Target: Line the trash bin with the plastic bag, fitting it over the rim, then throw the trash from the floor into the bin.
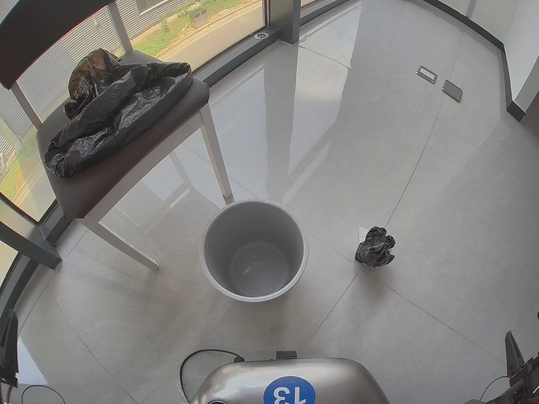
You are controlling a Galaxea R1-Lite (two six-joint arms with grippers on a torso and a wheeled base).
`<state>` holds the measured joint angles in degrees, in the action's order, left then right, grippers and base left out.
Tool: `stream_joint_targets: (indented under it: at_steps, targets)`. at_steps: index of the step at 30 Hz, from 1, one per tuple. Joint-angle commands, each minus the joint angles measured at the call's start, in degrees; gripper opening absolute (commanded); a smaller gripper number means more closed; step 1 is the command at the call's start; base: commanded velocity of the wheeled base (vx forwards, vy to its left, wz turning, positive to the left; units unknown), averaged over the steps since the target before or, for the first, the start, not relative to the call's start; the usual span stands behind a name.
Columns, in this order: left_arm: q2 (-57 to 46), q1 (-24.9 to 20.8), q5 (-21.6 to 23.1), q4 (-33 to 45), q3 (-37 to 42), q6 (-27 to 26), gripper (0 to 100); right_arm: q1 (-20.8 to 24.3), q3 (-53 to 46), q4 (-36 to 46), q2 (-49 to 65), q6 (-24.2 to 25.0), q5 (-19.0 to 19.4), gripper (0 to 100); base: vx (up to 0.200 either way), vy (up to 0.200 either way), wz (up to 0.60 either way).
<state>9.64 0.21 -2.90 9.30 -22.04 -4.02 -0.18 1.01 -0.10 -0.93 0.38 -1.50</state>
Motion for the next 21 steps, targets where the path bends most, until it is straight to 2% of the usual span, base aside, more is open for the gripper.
stream_joint_targets:
  at_steps: [1,3,6,8,10,12,16,17,18,19,20,21]
  targets:
    - [22.44,-1.79,1.58,10.39,-19.8,-6.7,100,0.01,-1.01,0.01,0.4,-0.03,0.01,100,0.0,0.0,0.0]
    - [26.22,-1.97,1.76,11.18,-22.61,-2.04,100,0.01,-1.01,0.01,0.4,0.06,0.09,100,0.0,0.0,0.0]
    - [29.38,-2.32,2.64,14.25,-24.54,0.16,100,0.01,-1.01,0.01,0.31,0.06,0.09,100,0.0,0.0,0.0]
    - [30.0,-2.32,5.36,16.89,-25.95,1.03,100,0.01,-1.01,0.01,0.4,-0.11,0.18,100,0.0,0.0,0.0]
    - [31.31,-2.14,9.93,17.33,-25.33,5.08,100,0.01,-1.01,0.01,0.4,-0.11,0.27,100,0.0,0.0,0.0]
    - [32.54,-2.05,11.51,16.27,-24.19,7.63,100,0.01,-1.01,0.01,0.31,-0.11,0.18,100,0.0,0.0,0.0]
    - [38.52,-0.73,11.51,7.4,-21.47,9.3,100,0.01,-1.01,0.01,0.31,-0.11,0.18,100,0.0,0.0,0.0]
    - [41.07,2.08,11.43,1.51,-20.32,9.38,100,0.01,-1.01,0.01,0.4,-0.11,0.18,100,0.0,0.0,0.0]
    - [41.25,2.43,11.43,0.98,-20.15,9.38,100,0.01,-1.01,0.01,0.4,-0.11,0.27,100,0.0,0.0,0.0]
    - [43.97,7.09,12.04,-4.82,-18.21,8.94,100,0.01,-1.01,0.01,0.4,-0.2,0.27,100,0.0,0.0,0.0]
    - [44.23,7.44,12.04,-5.26,-17.95,8.86,100,0.01,-1.01,0.01,0.31,-0.2,0.27,100,0.0,0.0,0.0]
    - [46.17,10.16,12.22,-10.88,-15.31,8.68,100,0.01,-1.01,0.01,0.4,-0.2,0.27,100,0.0,0.0,0.0]
